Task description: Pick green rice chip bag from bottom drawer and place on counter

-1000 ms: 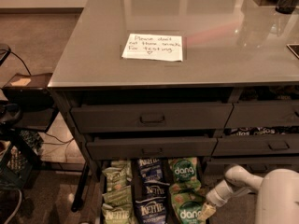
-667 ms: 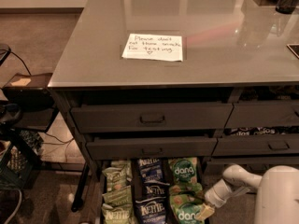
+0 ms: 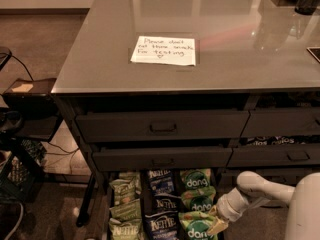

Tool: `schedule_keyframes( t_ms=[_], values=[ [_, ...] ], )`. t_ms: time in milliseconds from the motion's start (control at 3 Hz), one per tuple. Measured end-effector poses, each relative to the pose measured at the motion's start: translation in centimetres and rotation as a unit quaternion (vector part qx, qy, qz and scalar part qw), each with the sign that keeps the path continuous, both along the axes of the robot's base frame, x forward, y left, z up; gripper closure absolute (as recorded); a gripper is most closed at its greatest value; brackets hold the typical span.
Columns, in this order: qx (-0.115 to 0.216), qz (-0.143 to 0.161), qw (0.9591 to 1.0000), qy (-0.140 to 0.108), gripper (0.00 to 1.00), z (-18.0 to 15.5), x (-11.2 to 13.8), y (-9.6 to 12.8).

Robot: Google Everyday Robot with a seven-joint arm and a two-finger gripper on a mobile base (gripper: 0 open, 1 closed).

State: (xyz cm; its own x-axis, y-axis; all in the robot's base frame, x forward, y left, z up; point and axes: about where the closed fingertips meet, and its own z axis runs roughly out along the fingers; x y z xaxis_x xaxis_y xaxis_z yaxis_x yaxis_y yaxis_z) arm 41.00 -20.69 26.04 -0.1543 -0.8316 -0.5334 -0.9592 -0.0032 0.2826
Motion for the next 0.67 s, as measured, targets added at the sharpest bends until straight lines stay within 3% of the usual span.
schedule_keyframes(
  t_ms=[667],
  values=[
    [-0.015, 0.014, 0.9997, -0.013, 1.00, 6.3, -0.7, 1.1]
  ],
)
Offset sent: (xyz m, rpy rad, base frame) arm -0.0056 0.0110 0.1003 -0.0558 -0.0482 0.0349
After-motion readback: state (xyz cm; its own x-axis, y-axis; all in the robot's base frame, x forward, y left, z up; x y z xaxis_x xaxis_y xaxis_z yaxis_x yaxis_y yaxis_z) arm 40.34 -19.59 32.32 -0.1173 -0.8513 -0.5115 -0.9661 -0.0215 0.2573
